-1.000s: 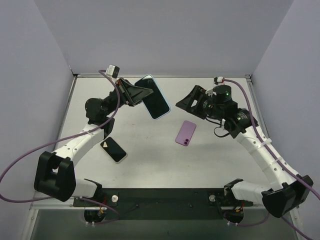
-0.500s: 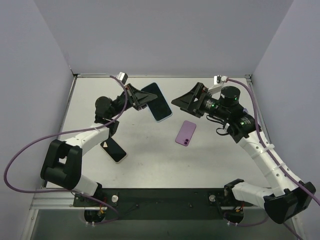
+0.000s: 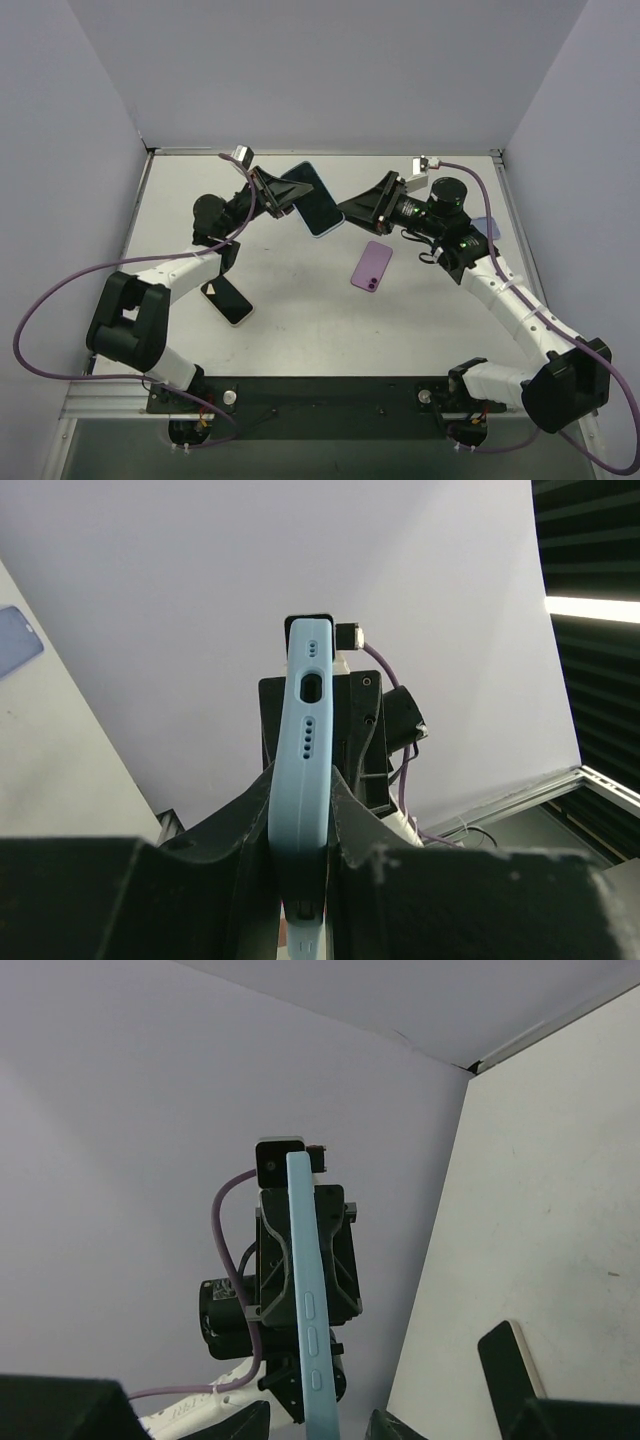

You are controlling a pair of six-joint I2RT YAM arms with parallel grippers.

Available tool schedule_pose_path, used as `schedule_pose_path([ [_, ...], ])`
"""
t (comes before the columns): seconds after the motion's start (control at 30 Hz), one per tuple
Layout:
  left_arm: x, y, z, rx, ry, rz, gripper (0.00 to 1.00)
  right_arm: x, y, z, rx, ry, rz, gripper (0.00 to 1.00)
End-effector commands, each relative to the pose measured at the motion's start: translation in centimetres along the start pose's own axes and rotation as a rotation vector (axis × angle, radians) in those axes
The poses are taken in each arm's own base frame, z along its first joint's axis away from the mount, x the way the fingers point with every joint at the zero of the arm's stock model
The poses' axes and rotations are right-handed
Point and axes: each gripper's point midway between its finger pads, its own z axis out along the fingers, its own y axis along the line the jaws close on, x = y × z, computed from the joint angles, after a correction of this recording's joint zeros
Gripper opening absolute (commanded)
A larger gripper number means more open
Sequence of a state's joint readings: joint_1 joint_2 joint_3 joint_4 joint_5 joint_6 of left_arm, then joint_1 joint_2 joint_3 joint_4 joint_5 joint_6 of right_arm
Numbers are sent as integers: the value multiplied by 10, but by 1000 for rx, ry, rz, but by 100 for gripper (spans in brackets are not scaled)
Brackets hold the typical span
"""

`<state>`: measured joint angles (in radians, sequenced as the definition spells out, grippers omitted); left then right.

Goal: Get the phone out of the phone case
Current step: Remove the phone case from the phone.

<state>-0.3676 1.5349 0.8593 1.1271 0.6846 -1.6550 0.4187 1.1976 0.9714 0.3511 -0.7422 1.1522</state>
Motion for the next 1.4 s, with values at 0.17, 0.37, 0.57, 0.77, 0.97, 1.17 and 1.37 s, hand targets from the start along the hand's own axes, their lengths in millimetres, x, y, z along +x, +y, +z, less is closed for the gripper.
schedule_pose_path([
  [0.17, -11, -46, 9, 152, -42, 76, 0, 2, 20, -4, -86, 3, -44, 34],
  [0.37, -13, -45, 9, 145, -52, 73, 0, 4, 21, 5, -151, 27, 22, 25],
  [0.57, -14, -49, 9, 154, -63, 77, 0, 4, 18, 11, -169, 29, 33, 27],
  [0.77, -15, -51, 10, 157, -64, 79, 0, 3, 16, 12, -157, 26, 27, 26],
  [0.97, -18, -51, 10, 161, -79, 74, 0, 4, 16, 12, -160, 25, 25, 21],
  [1.17, -19, -67, 10, 214, -87, 93, 0, -3, 21, 11, -207, -7, 88, 0],
  [1.37, -19, -112, -2, 435, -106, 112, 0, -24, 57, 12, -412, -16, 183, 0],
])
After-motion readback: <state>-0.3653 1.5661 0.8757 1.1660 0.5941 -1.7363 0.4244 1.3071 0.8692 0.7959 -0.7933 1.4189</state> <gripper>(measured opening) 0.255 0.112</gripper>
